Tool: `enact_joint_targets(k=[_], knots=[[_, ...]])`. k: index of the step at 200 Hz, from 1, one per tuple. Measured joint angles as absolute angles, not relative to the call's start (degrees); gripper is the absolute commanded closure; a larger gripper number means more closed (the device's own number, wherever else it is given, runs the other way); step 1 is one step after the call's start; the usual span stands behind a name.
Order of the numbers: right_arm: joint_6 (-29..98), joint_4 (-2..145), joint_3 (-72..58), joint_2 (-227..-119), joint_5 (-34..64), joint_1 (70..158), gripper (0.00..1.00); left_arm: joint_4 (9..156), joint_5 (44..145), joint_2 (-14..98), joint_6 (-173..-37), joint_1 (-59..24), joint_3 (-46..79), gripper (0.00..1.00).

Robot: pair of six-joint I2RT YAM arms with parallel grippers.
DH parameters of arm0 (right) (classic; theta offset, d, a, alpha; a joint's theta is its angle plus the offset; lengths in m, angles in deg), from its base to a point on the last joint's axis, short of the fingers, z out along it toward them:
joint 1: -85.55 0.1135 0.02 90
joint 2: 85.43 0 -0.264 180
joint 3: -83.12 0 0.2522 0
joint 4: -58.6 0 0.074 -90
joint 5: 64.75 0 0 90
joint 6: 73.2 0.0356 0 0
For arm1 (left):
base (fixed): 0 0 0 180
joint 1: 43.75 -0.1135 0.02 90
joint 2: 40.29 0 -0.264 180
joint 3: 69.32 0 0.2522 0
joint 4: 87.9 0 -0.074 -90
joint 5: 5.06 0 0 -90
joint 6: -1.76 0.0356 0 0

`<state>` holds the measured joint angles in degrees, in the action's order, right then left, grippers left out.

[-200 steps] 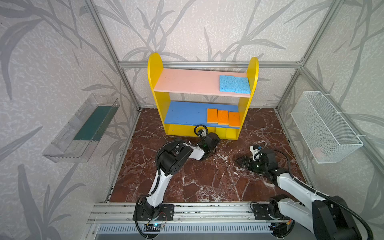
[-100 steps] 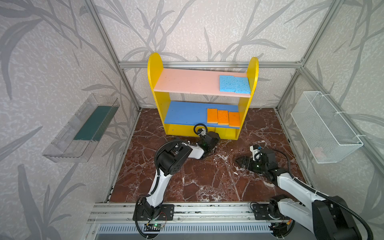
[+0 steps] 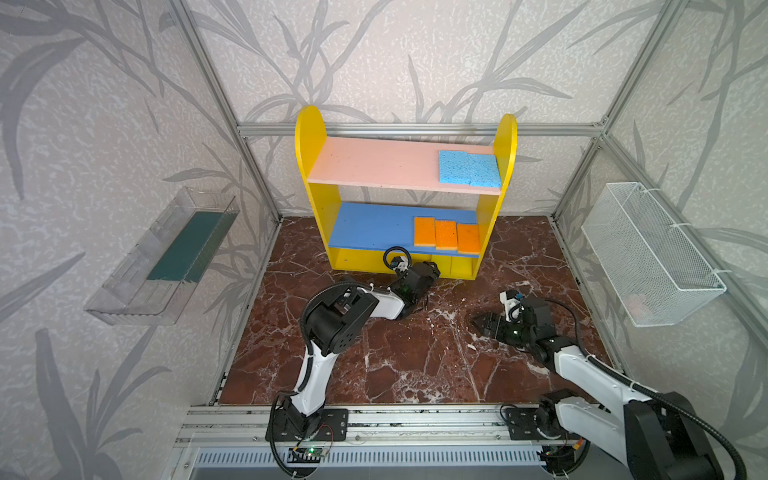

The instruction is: Place and organize the cleaning sponges onto the shelf

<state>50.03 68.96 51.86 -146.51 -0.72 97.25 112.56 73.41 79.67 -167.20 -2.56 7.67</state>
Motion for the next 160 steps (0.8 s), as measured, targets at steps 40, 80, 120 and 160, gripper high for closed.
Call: enact_joint_targets(k=[40,80,120,160], knots=[[50.69,69.4,51.75,-146.44,-0.74,97.25,0.24,116.43,73.68,79.17,-166.96,-3.22,4.13,0.94],[50.86,70.45,51.73,-145.79,-0.7,97.28,0.24,117.8,74.75,79.15,-166.22,-4.7,3.43,1.0],[50.82,71.47,51.73,-144.83,-0.24,97.28,0.21,117.83,75.47,79.08,-165.45,-6.12,3.43,1.0],[50.6,72.61,51.71,-144.1,-0.13,97.28,0.2,117.45,76.47,79.17,-164.69,-6.43,4.26,1.0]])
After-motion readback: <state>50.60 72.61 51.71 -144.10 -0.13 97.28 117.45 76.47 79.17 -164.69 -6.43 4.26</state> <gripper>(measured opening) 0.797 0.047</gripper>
